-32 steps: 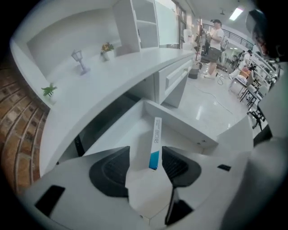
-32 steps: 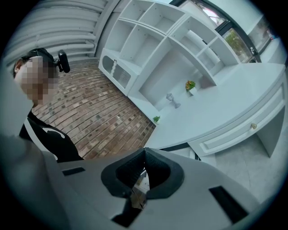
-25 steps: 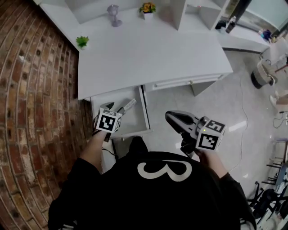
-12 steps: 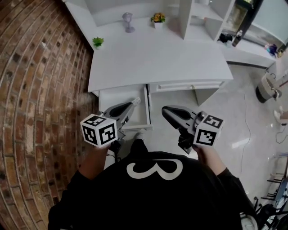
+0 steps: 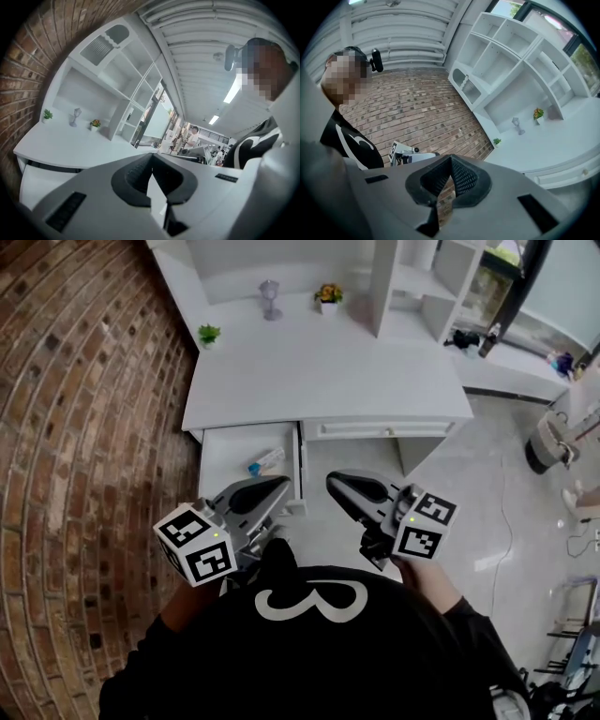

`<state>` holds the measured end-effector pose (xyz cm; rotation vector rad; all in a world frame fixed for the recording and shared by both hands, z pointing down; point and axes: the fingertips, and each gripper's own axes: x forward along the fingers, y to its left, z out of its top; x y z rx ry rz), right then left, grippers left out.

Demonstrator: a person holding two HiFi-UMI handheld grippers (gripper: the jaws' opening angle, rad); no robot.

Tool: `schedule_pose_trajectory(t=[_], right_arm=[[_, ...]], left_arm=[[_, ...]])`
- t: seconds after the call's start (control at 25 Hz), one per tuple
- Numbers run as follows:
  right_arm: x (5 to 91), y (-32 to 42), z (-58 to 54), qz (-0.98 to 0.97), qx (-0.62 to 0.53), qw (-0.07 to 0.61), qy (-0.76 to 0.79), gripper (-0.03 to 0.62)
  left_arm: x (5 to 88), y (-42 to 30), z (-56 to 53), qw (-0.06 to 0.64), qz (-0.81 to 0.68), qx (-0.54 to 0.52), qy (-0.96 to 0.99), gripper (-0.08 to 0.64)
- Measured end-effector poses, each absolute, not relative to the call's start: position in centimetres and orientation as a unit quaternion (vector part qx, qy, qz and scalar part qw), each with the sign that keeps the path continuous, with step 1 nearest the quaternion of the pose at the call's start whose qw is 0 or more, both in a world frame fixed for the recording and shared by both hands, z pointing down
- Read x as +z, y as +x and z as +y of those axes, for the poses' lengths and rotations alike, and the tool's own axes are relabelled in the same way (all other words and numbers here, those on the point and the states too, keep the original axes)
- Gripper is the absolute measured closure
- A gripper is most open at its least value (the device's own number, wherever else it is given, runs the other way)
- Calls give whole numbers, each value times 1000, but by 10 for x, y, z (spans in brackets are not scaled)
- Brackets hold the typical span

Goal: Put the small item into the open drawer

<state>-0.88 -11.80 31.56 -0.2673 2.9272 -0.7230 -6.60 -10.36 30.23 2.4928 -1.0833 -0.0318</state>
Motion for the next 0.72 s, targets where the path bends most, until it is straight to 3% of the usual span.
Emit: schedule_pose_trajectory(t=[0.72], right_arm=[[328,15,-106,965,-229,54,-116,583]], left_arm=[[318,-44,-102,208,-373,-7,904,557]])
